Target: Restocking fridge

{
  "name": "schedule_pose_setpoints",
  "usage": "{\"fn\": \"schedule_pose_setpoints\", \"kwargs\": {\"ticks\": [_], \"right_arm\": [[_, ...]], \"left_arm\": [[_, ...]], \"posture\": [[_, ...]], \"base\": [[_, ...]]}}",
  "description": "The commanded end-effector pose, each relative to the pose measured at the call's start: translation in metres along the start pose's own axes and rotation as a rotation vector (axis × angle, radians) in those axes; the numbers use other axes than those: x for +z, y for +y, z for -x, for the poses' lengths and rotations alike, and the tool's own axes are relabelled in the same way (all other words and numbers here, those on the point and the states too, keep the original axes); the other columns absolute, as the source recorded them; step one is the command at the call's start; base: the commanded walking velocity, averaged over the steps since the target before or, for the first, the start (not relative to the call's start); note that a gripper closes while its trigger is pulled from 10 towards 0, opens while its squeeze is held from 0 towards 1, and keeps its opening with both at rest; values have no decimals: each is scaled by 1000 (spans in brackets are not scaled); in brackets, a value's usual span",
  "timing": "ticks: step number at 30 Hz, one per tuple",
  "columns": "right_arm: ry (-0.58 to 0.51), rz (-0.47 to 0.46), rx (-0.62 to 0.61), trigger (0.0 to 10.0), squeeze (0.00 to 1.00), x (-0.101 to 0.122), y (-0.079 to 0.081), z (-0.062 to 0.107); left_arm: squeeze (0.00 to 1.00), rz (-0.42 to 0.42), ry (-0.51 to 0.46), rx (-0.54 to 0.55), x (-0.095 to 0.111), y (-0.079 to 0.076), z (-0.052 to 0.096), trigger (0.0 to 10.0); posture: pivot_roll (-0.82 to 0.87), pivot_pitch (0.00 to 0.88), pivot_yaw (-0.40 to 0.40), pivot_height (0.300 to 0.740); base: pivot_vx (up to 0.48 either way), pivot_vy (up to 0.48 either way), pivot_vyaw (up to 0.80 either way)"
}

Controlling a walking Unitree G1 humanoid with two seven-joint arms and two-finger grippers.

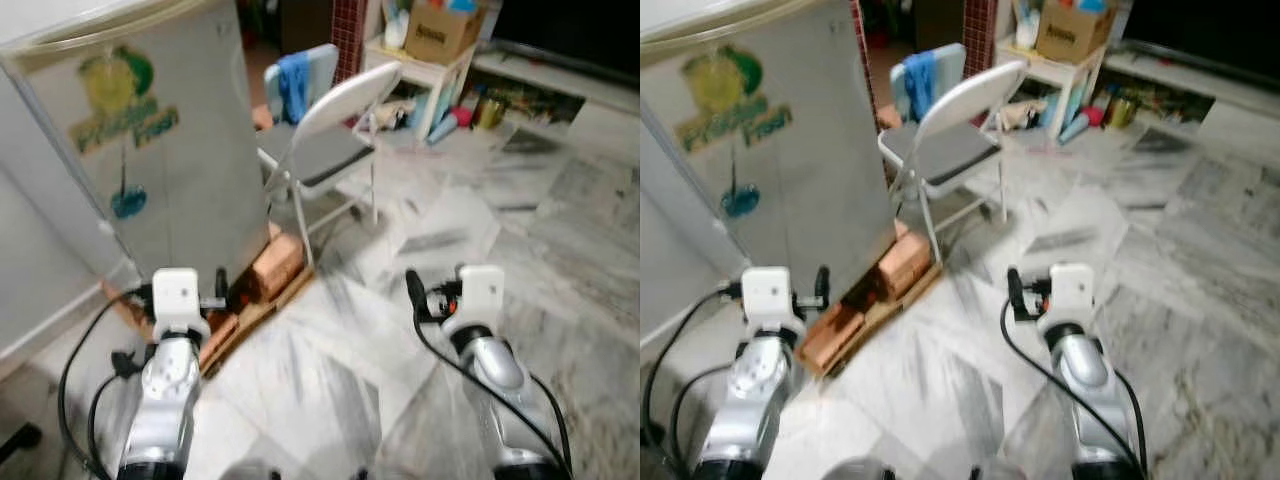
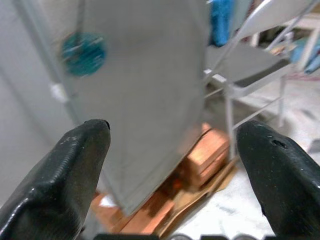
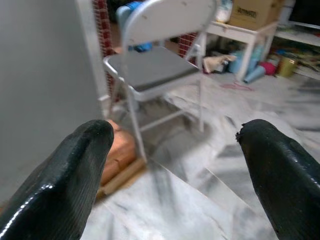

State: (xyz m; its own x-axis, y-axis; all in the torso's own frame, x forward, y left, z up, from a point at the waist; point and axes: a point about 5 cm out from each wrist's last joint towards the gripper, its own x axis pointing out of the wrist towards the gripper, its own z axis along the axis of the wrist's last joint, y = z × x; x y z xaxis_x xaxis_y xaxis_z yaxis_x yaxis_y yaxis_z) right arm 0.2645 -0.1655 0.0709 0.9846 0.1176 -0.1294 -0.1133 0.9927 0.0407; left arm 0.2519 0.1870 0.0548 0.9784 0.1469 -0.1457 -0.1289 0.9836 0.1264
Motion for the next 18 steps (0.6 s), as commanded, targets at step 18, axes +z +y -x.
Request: {"fn": "schedule_pose_setpoints", "kwargs": {"ticks": [18], "right_arm": [[-28,12,-72,10000,0,1,-9,4]], "left_arm": [[0,-49,-10,-85,7,-6,-6,10000]], "posture": [[-9,0,24,740]], "base": [[0,480,0]]}}
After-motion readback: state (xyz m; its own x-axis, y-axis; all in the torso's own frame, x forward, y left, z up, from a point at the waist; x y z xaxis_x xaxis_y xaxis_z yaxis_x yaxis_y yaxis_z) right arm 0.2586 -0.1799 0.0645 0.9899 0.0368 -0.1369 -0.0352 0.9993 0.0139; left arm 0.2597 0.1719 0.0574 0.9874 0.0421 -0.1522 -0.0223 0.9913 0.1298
